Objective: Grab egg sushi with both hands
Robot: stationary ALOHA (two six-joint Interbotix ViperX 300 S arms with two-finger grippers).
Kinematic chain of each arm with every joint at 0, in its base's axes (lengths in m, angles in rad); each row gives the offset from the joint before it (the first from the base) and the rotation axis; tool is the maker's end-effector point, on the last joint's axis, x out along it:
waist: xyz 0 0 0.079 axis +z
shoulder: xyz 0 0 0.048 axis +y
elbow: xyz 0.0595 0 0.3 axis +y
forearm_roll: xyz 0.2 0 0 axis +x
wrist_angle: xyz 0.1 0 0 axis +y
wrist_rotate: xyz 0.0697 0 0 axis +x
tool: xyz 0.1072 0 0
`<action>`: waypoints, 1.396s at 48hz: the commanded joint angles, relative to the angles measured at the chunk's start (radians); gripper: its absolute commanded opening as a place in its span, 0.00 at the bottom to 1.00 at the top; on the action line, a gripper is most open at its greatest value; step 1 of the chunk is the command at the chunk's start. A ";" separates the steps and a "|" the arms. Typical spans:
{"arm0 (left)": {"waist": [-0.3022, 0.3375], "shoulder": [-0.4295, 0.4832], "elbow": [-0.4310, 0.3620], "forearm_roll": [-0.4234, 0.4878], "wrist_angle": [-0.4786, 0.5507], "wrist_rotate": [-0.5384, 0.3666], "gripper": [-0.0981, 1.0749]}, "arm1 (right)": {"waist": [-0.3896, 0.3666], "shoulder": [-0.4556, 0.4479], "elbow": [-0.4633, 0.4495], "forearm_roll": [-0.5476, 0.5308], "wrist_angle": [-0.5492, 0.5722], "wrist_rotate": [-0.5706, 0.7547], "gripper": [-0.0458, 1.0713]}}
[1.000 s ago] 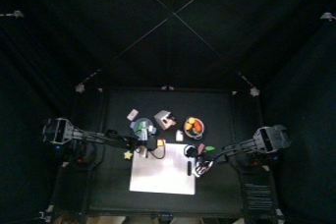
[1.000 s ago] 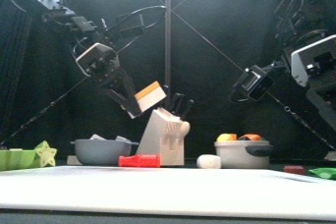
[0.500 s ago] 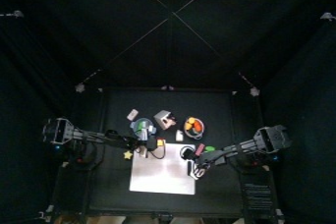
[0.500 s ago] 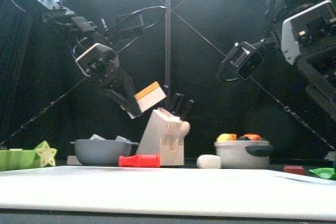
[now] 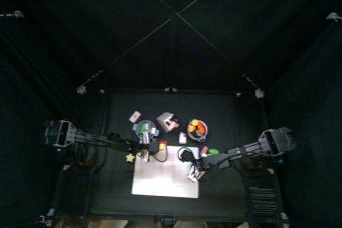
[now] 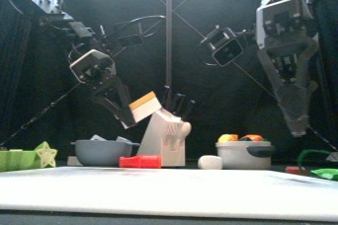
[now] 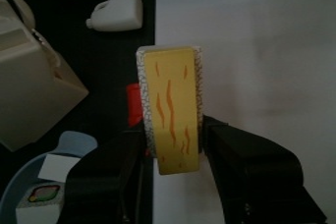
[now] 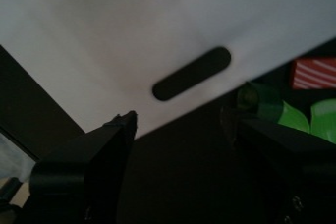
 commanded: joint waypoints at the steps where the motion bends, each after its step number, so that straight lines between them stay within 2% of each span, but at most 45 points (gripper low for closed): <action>1: -0.009 -0.005 -0.029 -0.009 -0.015 0.000 0.59 | -0.005 -0.051 -0.021 -0.012 -0.074 0.003 0.93; 9: -0.015 -0.012 -0.025 -0.009 -0.066 0.002 0.59 | -0.071 -0.094 -0.021 -0.035 -0.173 0.000 0.93; 15: -0.017 -0.029 -0.018 -0.009 -0.123 0.003 0.59 | -0.097 -0.123 -0.012 -0.135 -0.229 0.000 0.93; 25: -0.015 -0.077 0.021 -0.012 -0.264 0.000 0.59 | -0.115 -0.156 -0.018 -0.311 -0.322 0.000 0.93; 42: -0.009 -0.107 0.089 -0.077 -0.471 0.003 0.59 | -0.114 -0.167 -0.038 -0.482 -0.472 -0.002 0.93; 48: -0.009 -0.100 0.095 -0.086 -0.495 0.003 0.59 | -0.115 -0.167 -0.058 -0.534 -0.540 -0.002 0.93; 54: -0.006 -0.095 0.095 -0.094 -0.495 0.000 0.59 | -0.117 -0.166 -0.066 -0.552 -0.557 -0.002 0.93; 67: -0.002 -0.078 0.081 -0.199 -0.500 0.002 0.58 | -0.130 -0.115 -0.107 -0.548 -0.575 -0.002 0.93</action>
